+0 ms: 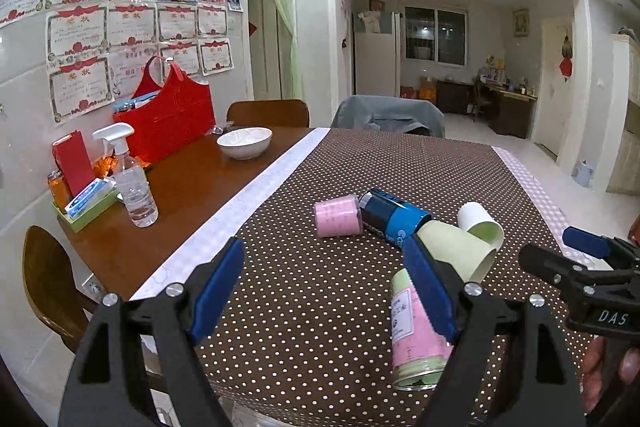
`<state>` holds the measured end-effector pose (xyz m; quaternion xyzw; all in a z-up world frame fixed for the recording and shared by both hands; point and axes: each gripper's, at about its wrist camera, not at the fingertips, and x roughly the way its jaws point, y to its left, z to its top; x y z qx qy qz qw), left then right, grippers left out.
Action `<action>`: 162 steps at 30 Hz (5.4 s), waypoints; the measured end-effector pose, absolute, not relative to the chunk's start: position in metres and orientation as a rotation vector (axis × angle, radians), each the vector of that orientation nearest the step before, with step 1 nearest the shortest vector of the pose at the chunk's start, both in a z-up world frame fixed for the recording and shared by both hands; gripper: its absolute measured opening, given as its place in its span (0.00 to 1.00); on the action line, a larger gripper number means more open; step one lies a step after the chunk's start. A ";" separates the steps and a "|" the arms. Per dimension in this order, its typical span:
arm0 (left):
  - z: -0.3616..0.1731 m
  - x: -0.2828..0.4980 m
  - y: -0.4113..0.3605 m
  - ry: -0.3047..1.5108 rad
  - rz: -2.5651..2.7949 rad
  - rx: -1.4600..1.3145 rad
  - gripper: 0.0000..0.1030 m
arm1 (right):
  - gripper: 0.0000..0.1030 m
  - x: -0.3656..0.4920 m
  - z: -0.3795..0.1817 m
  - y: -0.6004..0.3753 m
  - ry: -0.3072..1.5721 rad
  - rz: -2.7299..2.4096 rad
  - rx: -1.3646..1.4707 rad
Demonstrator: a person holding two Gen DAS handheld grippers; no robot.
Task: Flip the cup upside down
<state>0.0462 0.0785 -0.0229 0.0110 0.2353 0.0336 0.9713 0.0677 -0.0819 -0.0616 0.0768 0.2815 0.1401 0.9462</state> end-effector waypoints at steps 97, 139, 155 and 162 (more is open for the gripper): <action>-0.072 0.055 0.134 0.563 0.113 -0.057 0.78 | 0.68 0.146 -0.118 -0.041 0.885 0.557 0.457; -0.077 0.056 0.127 0.571 0.100 -0.055 0.78 | 0.69 0.110 -0.126 -0.016 0.512 0.260 -0.057; -0.066 0.052 0.118 0.549 0.087 -0.066 0.78 | 0.94 0.086 -0.084 -0.044 0.418 0.305 0.095; -0.046 0.044 0.098 0.505 0.079 -0.035 0.78 | 0.94 0.075 -0.065 -0.066 0.405 0.286 0.175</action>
